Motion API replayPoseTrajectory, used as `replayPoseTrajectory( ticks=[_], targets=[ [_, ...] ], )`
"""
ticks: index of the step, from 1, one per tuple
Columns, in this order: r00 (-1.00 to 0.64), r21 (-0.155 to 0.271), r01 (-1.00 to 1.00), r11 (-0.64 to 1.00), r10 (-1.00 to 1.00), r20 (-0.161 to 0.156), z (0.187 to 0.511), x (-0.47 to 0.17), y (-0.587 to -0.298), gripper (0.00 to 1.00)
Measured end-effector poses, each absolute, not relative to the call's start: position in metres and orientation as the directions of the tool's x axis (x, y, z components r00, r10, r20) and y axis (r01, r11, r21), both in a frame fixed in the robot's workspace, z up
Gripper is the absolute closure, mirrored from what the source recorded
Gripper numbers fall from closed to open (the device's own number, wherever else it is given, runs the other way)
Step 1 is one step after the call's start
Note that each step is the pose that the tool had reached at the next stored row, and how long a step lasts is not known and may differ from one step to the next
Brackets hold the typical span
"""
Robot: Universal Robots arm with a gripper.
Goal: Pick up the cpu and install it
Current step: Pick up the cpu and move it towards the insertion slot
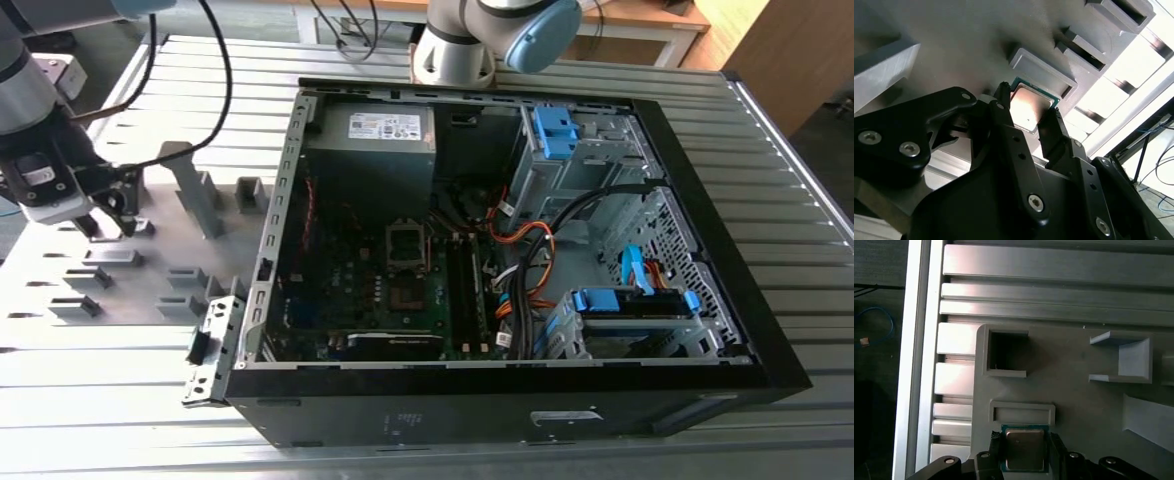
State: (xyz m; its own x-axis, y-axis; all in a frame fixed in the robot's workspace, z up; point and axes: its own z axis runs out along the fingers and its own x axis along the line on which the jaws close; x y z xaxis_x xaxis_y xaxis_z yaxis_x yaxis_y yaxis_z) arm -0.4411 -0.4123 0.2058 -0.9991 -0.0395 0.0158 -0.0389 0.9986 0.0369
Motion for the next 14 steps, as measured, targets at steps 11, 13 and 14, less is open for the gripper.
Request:
replayPoseTrajectory(
  ticks=[11,13,14],
  targets=[
    [-0.999,0.037,-0.039,0.999,-0.04,0.016,0.242,-0.441,-0.412,0.53],
    [-0.999,0.037,-0.039,0.999,-0.04,0.016,0.25,-0.441,-0.412,0.53],
    [-0.999,0.037,-0.039,0.999,-0.04,0.016,0.253,-0.441,-0.412,0.53]
  ],
)
